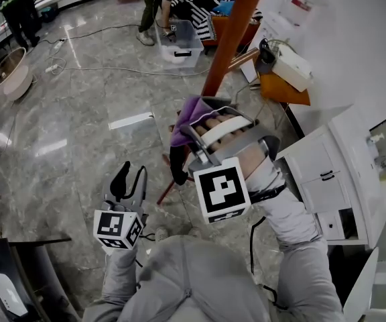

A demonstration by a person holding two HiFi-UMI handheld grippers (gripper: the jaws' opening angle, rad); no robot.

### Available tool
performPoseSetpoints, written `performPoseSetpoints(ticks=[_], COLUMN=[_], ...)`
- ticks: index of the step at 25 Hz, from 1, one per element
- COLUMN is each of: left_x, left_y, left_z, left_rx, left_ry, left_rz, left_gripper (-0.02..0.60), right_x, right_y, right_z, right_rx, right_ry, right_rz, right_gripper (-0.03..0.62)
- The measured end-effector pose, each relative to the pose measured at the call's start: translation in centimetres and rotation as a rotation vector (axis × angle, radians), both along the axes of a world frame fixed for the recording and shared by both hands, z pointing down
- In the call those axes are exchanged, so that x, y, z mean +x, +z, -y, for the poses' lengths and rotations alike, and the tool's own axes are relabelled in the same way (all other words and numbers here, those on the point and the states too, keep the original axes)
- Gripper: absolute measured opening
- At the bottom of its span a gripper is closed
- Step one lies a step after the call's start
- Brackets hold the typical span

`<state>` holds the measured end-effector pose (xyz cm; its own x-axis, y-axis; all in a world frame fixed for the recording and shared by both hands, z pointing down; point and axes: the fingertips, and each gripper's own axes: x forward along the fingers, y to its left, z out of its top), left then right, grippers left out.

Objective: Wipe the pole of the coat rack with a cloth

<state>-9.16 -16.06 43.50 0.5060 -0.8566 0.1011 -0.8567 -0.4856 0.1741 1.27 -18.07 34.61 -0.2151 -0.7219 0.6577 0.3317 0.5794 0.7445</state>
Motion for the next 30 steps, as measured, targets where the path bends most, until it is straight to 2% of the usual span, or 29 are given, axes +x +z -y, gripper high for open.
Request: performPoseSetpoints(ticks=[10,15,19,22,26,28,30], left_x=[0.0,0.0,0.1,0.3,0.5,0.7,0.8], left_y=[0.0,0.2,0.3,0.3,0.3,0.2,0.2], left_z=[-0.5,-0.5,-0.6,-0.7,-0.8,-0.7,-0.8], left_rx=[-0.001,-0.005,-0.006,-0.008,-0.011,-0.013,-0.014], left_ry=[-0.006,-0.008,-0.011,-0.008,-0.004,-0.002,0.001], left_rz=[0.003,0.008,0.009,0.012,0.016,0.018,0.021], left_gripper=[0.17,0.17,0.17,0.17,0.17,0.17,0.17], right_x=[-1.8,-1.5,-0.9,-0.5,0.4,0.9,1.4], right_y=[1.9,2.9,4.1,4.9,5.0,4.6,3.8], right_z=[-2.9,-4.3,-5.7,-6.6,-7.4,-7.4,-7.0], right_rx=[-0.073,-0.113,-0.166,-0.222,-0.279,-0.277,-0.235], right_ry=[-0.047,-0.049,-0.036,-0.001,0.084,0.125,0.166], right_rz=[0.056,0.067,0.116,0.211,0.394,0.487,0.57], right_gripper=[0.067,0.067,0.067,0.067,0.067,0.067,0.067])
